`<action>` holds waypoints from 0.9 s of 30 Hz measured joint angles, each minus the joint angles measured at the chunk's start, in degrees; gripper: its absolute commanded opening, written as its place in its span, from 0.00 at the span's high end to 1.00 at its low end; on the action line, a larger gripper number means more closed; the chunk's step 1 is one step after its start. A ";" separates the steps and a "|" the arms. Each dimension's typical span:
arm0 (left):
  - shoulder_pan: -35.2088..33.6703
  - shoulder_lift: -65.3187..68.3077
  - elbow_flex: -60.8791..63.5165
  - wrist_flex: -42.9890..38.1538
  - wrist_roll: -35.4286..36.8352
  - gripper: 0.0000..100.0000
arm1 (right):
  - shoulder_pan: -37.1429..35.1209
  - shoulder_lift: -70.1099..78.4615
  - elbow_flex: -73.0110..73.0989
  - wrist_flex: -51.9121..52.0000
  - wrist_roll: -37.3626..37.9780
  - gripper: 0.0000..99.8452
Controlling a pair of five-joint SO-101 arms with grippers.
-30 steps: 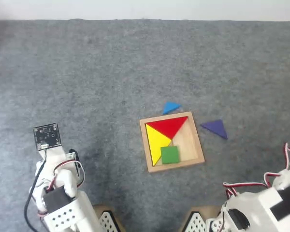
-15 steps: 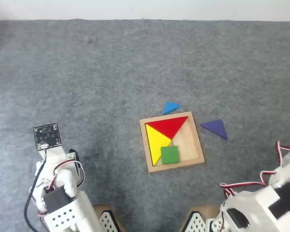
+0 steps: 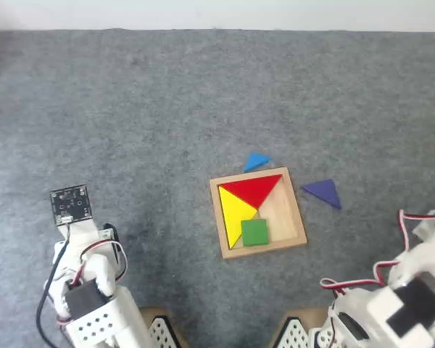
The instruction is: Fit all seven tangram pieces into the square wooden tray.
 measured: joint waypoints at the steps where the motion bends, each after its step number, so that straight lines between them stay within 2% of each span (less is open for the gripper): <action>1: 0.00 0.00 0.00 0.00 0.00 0.83 | -0.35 -0.97 0.00 0.62 0.00 0.90; 9: 0.00 0.00 0.00 0.00 0.00 0.83 | -2.55 -9.05 0.26 0.18 2.64 0.90; 13: 0.00 0.00 0.00 0.00 0.00 0.83 | -7.12 -9.23 2.99 -5.54 2.81 0.90; 19: 0.00 0.00 0.00 0.00 0.00 0.83 | -18.55 -4.04 3.96 -9.49 4.75 0.90; 23: 0.00 0.00 0.00 0.00 0.00 0.83 | -19.43 -2.11 3.96 -9.58 7.12 0.89; 27: 0.00 0.00 0.00 0.00 0.00 0.83 | -19.43 -2.11 3.87 -9.58 10.64 0.81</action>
